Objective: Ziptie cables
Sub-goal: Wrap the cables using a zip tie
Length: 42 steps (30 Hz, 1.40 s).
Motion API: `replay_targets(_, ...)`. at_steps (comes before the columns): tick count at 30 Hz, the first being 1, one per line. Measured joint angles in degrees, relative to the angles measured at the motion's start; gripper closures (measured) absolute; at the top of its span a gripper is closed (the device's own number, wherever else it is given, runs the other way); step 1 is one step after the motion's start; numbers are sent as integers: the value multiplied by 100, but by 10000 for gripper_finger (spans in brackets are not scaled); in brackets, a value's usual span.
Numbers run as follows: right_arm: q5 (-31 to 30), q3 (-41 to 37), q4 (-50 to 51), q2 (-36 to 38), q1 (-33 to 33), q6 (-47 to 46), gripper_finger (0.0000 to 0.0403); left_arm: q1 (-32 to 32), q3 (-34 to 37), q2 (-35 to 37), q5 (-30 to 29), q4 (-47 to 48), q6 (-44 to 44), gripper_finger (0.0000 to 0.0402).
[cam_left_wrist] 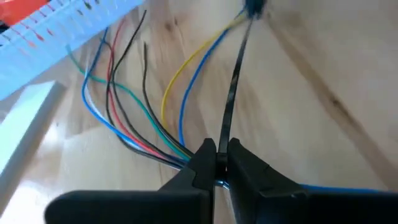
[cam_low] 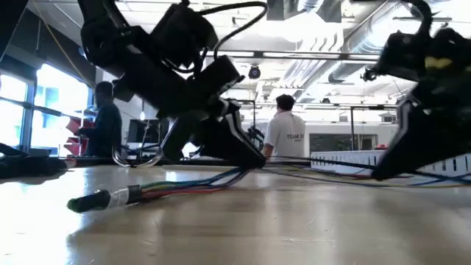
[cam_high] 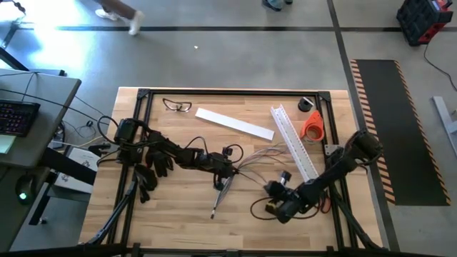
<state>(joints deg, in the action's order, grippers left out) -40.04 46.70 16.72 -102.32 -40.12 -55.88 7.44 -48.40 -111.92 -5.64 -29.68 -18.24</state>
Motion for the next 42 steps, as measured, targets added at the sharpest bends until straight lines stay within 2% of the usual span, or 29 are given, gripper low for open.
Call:
replay_targets(3, -25, 0, 141, 9, -46, -195, 402, -4, 4, -9, -3, 49, 48, 394)
replay_targets(6, 65, 0, 143, 111, 23, 69, 402, -2, -12, 3, -94, -30, 345, 392)
replay_targets(9, 289, 0, 154, 366, 170, 444, 384, 5, -13, 87, -180, 21, 655, 376)
replay_targets(13, 373, 2, 153, 768, 315, 1107, 330, 17, -15, 446, -185, 390, 942, 333)
replay_targets(18, 319, 4, 177, 1234, 467, 1926, 248, 20, -17, 1034, -292, 1340, 1330, 282)
replay_targets(21, 214, 7, 169, 1351, 540, 2279, 203, 98, -20, 1295, -285, 1786, 1847, 266)
replay_targets(25, -19, 4, 200, 1278, 566, 2635, 163, 449, -17, 1250, -331, 1889, 2711, 265)
replay_targets(29, -215, -297, -28, 1272, 571, 2634, 150, 979, -17, 953, -895, 1850, 3819, 268)
replay_targets(34, -393, -691, -554, 1291, 573, 2475, 152, 1408, -15, 483, -2560, 1472, 5302, 268)
replay_targets(36, -390, -732, -738, 1294, 562, 2471, 155, 1449, -13, 274, -3087, 1171, 5498, 268)
replay_targets(39, -376, -722, -865, 1296, 474, 2482, 159, 1378, -16, -16, -3321, 629, 5510, 268)
replay_targets(42, -344, -659, -824, 1296, 338, 2481, 160, 1168, -22, -369, -2985, 237, 5520, 268)
